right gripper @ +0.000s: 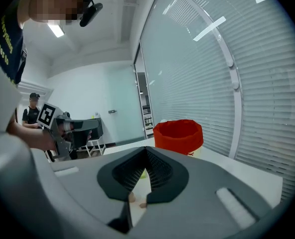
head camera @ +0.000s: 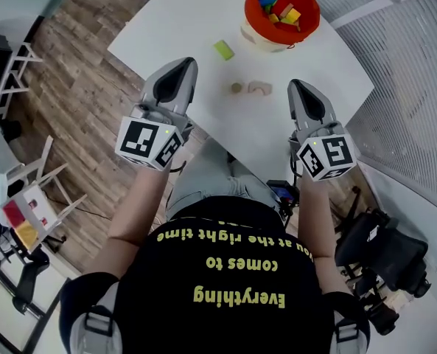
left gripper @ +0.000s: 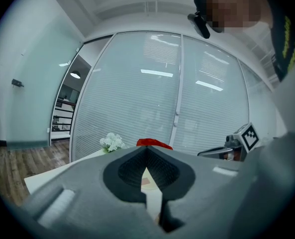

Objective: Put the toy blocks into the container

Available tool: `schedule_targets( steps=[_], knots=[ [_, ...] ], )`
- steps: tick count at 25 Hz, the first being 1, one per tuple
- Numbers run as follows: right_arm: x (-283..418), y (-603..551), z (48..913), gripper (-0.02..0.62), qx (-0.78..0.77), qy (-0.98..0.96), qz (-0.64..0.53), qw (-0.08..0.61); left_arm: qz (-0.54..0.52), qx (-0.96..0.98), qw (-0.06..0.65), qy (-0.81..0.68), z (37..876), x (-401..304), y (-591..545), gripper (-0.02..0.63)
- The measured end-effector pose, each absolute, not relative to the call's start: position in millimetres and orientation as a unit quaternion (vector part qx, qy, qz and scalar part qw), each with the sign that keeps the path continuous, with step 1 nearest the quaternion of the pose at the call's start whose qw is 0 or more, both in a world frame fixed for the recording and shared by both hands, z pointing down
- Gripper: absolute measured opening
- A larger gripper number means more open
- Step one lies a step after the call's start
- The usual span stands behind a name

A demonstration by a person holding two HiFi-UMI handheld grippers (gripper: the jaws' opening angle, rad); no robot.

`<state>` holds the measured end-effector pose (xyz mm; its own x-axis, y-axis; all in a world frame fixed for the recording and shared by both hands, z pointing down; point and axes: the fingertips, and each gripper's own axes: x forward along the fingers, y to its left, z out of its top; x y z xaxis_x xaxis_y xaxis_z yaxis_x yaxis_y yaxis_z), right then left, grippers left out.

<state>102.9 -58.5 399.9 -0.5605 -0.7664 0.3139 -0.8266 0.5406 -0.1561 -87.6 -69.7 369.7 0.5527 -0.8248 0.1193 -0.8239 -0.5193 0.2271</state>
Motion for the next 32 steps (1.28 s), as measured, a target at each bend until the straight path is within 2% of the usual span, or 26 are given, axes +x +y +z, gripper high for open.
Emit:
schedule_targets(
  steps=[9,10,11,12,17,22,32],
  knots=[
    [83.1,-65.3,457.0,0.009,0.389,-0.883,0.132,0.227,-0.001,0.869,0.137,-0.476,377.4,-96.3,-74.1,0.000],
    [80.9,-65.7,464.6,0.028,0.381,-0.883,0.132,0.241,-0.001,0.868,0.138,-0.477,378.0,-97.3,-73.8,0.000],
    [78.7,-66.1,472.2,0.082,0.373,-0.882,0.133,0.255,0.000,0.868,0.138,-0.477,379.2,-98.2,-73.4,0.000],
    [76.9,-66.5,479.7,0.093,0.365,-0.881,0.134,0.269,0.001,0.867,0.138,-0.478,380.9,-98.8,-73.3,0.000],
    [72.8,-64.3,524.7,0.095,0.318,-0.875,0.137,0.338,0.005,0.863,0.143,-0.485,388.7,-101.0,-74.5,0.000],
    [72.6,-54.6,568.3,0.140,0.267,-0.866,0.164,0.389,0.004,0.860,0.150,-0.488,393.0,-100.7,-74.2,0.000],
    [67.2,-47.4,605.4,0.137,0.138,-0.828,0.028,0.543,0.008,0.856,0.163,-0.491,403.4,-100.4,-75.9,0.000]
  ],
)
